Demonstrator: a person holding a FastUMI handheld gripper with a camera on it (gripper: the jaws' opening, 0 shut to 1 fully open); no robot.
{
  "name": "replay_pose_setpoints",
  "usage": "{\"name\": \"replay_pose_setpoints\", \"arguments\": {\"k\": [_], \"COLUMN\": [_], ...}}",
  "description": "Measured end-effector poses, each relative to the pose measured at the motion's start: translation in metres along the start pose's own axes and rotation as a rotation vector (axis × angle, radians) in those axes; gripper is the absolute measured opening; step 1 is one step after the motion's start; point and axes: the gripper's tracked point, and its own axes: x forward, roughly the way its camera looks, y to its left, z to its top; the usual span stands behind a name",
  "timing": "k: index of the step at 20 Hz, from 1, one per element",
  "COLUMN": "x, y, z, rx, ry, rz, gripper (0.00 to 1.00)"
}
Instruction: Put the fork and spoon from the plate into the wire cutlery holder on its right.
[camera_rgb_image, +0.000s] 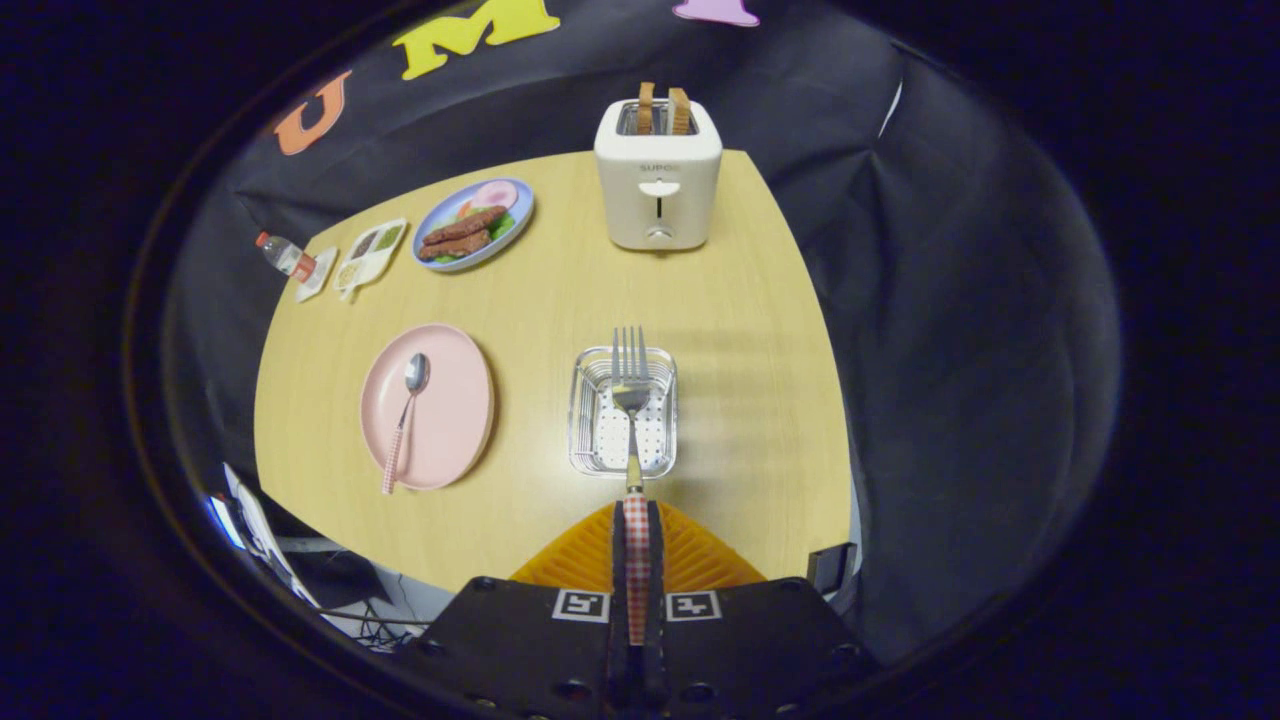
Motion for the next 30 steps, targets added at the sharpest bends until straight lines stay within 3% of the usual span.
{"name": "replay_pose_setpoints", "arguments": {"k": [3, 12, 17, 25, 30], "x": [0.003, 0.018, 0.024, 0.045, 0.053], "y": [0.003, 0.006, 0.014, 0.007, 0.014], "z": [0.003, 0.007, -0.001, 0.017, 0.034], "rx": [0.035, -0.15, -0.168, -0.11, -0.095], "ry": [0.081, 0.321, 0.489, 0.535, 0.492], "rz": [0.017, -0.066, -0.061, -0.096, -0.087], "gripper": [0.06, 0.06, 0.06, 0.07, 0.1]}}
